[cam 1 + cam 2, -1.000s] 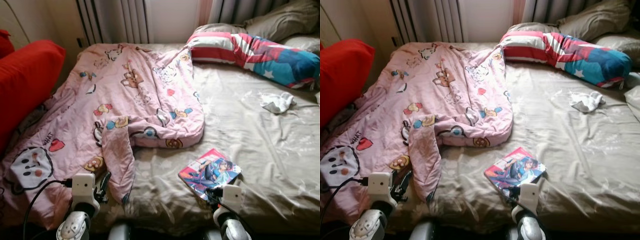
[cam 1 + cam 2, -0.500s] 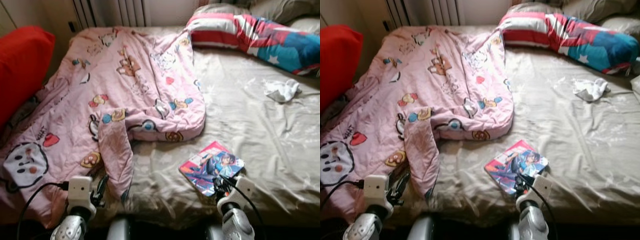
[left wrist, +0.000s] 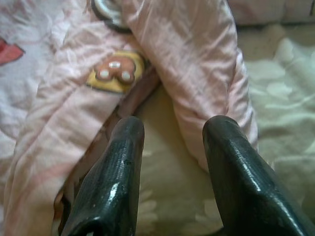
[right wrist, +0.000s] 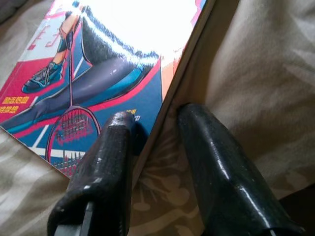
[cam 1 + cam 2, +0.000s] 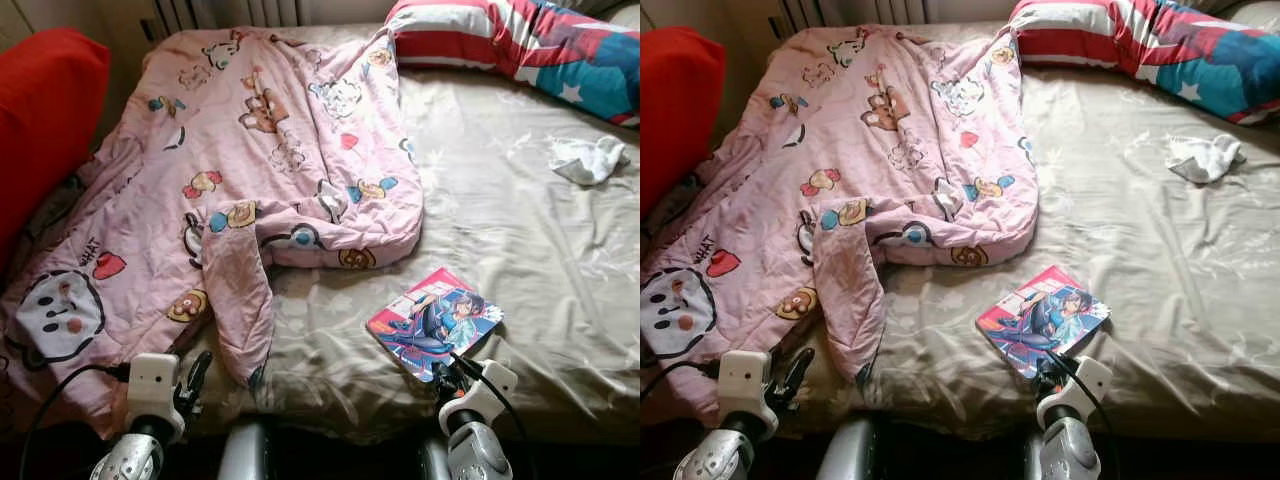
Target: Clean up the room
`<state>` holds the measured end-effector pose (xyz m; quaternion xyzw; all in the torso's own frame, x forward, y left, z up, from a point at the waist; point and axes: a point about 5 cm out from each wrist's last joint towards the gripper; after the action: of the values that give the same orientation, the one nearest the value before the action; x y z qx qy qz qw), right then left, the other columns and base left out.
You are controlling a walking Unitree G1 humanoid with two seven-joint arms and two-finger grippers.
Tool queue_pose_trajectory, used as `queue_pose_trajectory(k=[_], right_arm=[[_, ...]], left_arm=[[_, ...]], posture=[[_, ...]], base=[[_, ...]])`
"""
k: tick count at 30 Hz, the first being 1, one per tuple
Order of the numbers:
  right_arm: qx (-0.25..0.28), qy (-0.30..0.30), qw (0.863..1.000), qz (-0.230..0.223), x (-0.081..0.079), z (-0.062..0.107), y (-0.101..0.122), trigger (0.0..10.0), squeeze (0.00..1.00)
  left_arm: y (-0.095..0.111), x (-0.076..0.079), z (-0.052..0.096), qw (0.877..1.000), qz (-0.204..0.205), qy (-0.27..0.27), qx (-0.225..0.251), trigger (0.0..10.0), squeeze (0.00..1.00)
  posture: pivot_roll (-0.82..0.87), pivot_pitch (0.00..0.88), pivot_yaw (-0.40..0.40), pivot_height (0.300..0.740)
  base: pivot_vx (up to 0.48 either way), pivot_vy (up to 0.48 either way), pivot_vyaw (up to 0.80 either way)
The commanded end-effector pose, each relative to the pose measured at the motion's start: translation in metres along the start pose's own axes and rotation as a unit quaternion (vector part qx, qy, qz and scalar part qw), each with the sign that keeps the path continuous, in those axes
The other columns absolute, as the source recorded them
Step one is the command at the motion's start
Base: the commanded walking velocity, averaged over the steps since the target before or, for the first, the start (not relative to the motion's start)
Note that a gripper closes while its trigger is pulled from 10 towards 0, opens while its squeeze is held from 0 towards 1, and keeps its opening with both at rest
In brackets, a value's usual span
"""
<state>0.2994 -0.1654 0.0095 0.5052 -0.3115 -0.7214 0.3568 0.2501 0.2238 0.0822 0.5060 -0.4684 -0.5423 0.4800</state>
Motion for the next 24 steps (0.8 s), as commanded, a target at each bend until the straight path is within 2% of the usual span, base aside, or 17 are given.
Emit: queue_pose_trajectory(k=[1, 5, 12, 15, 17, 24], right_arm=[[-0.029, -0.013, 0.999, -0.026, 0.004, 0.005, -0.014, 10.0, 0.0], [-0.032, -0.013, 0.999, -0.031, 0.005, 0.005, -0.015, 10.0, 0.0], [-0.045, 0.012, 0.995, -0.084, -0.001, 0.004, -0.017, 10.0, 0.0], [-0.05, 0.04, 0.989, -0.136, -0.008, 0.002, -0.018, 10.0, 0.0], [-0.053, 0.051, 0.985, -0.155, -0.01, 0.002, -0.018, 10.0, 0.0], [-0.075, 0.113, 0.975, -0.174, -0.026, 0.002, -0.022, 10.0, 0.0]], left_arm=[[-0.001, -0.003, 0.006, 1.0, -0.01, -0.002, -0.011, 10.0, 0.0], [0.001, -0.003, 0.007, 1.0, -0.013, -0.003, -0.011, 10.0, 0.0], [0.005, -0.002, 0.009, 1.0, -0.021, -0.007, -0.011, 10.0, 0.0], [0.007, -0.002, 0.011, 1.0, -0.025, -0.011, -0.012, 10.0, 0.0], [0.007, -0.002, 0.012, 1.0, -0.026, -0.012, -0.012, 10.0, 0.0], [0.007, -0.002, 0.019, 0.999, -0.03, -0.013, -0.02, 10.0, 0.0]], posture=[[0.1, 0.33, 0.084, 0.579], [0.1, 0.332, 0.085, 0.579], [0.11, 0.339, 0.092, 0.579], [0.12, 0.349, 0.095, 0.579], [0.12, 0.351, 0.095, 0.579], [0.13, 0.373, 0.099, 0.579]], base=[[0.0, 0.0, 0.0], [0.0, 0.0, 0.0], [0.0, 0.0, 0.0], [0.0, 0.0, 0.0], [0.0, 0.0, 0.0], [0.0, 0.0, 0.0]])
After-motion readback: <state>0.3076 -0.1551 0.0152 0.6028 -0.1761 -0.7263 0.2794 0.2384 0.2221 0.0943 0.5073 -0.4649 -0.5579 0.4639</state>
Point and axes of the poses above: a point about 5 cm out from each wrist's last joint towards the gripper, its own z axis pointing back from the gripper into the wrist, its own y axis along the axis of the wrist's last joint, x = y × z
